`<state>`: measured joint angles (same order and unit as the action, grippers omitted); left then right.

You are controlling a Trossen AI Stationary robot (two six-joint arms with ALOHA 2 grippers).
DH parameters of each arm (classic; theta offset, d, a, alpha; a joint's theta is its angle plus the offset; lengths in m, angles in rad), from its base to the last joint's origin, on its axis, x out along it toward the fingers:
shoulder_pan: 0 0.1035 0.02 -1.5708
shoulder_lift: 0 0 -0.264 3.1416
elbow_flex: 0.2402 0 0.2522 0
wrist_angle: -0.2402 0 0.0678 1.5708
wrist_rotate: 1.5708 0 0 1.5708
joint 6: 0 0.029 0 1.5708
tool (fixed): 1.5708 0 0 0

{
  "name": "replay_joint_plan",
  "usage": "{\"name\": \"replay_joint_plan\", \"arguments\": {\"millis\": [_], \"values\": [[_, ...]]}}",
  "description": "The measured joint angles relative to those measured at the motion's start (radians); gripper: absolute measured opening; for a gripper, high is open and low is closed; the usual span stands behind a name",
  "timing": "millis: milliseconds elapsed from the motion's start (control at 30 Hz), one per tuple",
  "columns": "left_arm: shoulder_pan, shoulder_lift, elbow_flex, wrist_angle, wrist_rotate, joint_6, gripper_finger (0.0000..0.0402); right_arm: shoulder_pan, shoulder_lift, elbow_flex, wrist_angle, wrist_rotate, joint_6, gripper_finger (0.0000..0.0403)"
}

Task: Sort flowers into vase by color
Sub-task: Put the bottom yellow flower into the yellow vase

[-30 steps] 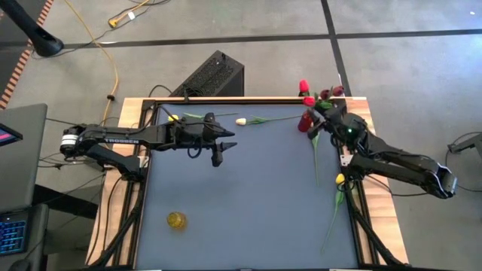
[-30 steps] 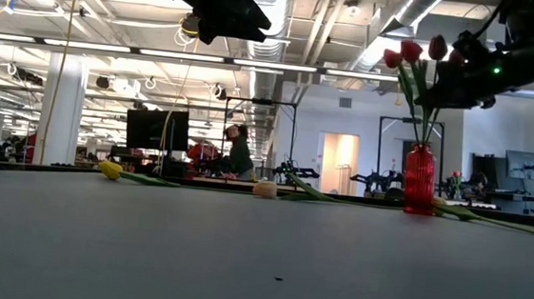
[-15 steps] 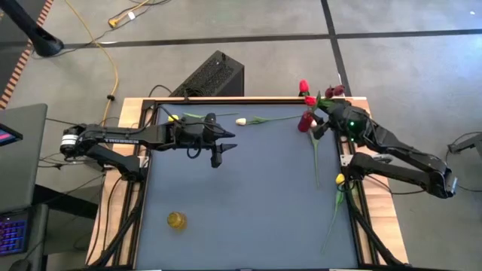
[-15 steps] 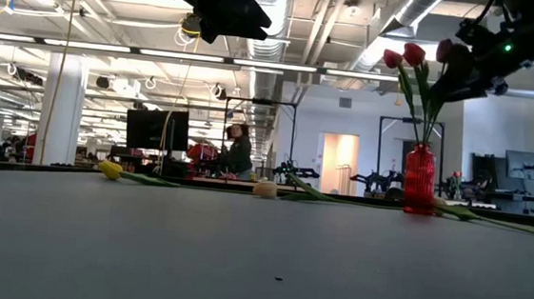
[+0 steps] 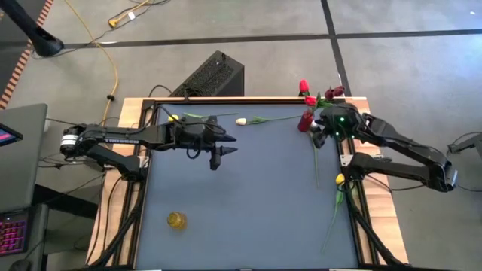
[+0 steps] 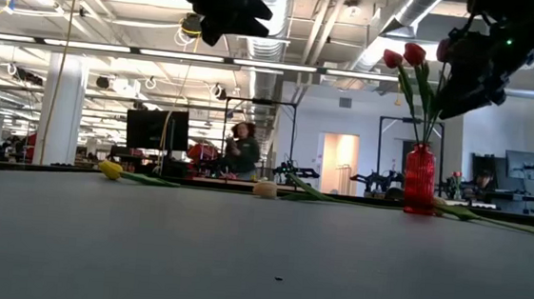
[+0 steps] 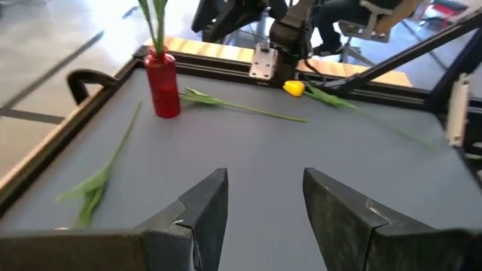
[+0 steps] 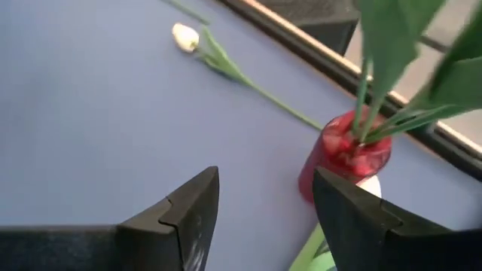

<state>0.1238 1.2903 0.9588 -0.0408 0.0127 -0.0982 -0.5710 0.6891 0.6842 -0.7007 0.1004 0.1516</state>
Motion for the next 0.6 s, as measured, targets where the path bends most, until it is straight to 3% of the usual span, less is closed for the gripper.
{"name": "replay_joint_plan", "arguments": {"millis": [200, 367, 600], "values": [[0.000, 0.000, 0.000, -0.045, 0.080, -0.081, 0.0160, 0.074, 0.062, 0.062, -0.079, -0.010, 0.025, 0.0240], [-0.003, 0.000, 0.000, -0.109, 0.151, -0.135, 0.0160, 0.148, 0.111, 0.122, -0.247, -0.029, 0.082, 0.0240], [-0.043, 0.000, 0.000, -0.151, 0.160, -0.141, 0.0160, 0.277, 0.131, 0.138, -0.371, -0.120, 0.257, 0.0240]]}}
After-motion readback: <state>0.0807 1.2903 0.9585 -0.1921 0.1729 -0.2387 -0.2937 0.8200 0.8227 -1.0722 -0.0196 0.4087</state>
